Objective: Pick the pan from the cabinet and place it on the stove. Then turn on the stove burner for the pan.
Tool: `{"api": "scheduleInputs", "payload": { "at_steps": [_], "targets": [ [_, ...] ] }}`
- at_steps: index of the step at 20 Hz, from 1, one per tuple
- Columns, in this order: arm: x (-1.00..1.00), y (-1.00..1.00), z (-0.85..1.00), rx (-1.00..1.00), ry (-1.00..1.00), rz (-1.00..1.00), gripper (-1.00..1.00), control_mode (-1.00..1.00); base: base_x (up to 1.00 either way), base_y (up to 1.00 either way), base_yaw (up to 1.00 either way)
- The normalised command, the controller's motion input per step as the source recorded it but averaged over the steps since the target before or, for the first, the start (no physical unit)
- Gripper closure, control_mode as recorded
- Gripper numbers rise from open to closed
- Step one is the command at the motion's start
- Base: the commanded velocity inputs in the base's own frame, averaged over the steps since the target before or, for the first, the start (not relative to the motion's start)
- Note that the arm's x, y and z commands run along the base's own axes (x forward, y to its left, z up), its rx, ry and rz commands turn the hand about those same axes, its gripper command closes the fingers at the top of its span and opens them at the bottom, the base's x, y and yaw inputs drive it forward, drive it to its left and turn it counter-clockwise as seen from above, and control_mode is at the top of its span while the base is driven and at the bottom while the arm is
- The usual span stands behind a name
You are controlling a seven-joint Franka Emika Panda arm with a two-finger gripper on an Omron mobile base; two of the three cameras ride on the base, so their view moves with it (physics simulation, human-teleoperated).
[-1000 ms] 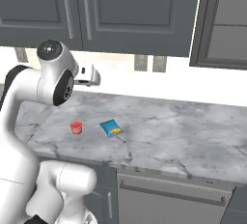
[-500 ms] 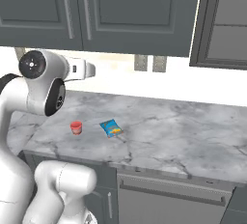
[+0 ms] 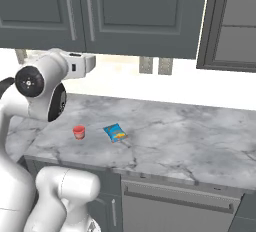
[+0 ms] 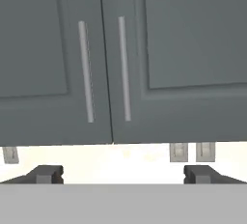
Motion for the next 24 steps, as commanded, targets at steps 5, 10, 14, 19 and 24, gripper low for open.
{"api": "scheduleInputs", "payload": {
  "at_steps": [5, 10, 14, 19, 24],
  "targets": [
    [0.02, 0.13, 0.34, 0.00, -0.07, -0.05, -1.00, -1.00, 0.00, 0.00, 0.00],
    [0.17, 0.01, 0.03, -0.03, -0.05, -0.04, -1.00, -1.00, 0.00, 0.00, 0.00],
    [0.30, 0.00, 0.01, -0.01, -0.01, -0.04, -1.00, -1.00, 0.00, 0.00, 0.00],
    [0.41, 0.04, 0.00, -0.02, -0.02, -0.03, -1.00, -1.00, 0.00, 0.00, 0.00],
    [0.30, 0.09, 0.00, -0.01, -0.04, -0.02, -1.00, -1.00, 0.00, 0.00, 0.00]
  ]
}}
